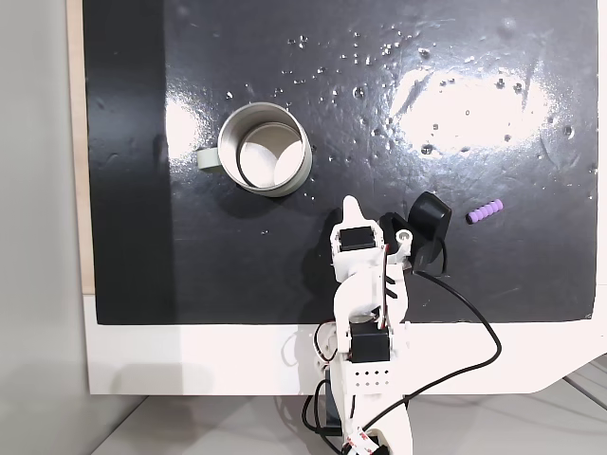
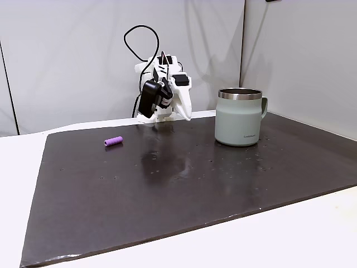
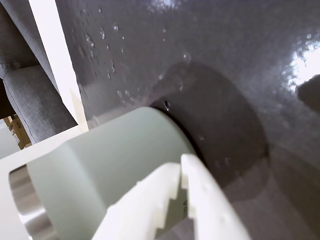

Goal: Grasp a pengrip and put it in the cup.

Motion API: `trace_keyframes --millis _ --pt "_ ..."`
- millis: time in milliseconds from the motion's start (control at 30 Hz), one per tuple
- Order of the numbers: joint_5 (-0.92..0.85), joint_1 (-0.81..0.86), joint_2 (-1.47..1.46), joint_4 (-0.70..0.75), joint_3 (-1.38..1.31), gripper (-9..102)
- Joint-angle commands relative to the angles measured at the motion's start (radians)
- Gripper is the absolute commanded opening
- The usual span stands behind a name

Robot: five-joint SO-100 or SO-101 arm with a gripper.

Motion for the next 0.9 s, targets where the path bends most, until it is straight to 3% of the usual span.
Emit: trace_keyframes --millis 0,500,733,867 --pt "-0.005 -0.023 0.014 -0.026 -0.003 0" --pt "-0.003 -0.020 0.014 -0.021 -0.005 0" --pt "0.028 0.114 0.005 0.110 -0.153 0" --pt "0.041 0.173 -0.210 0.115 -0.299 0"
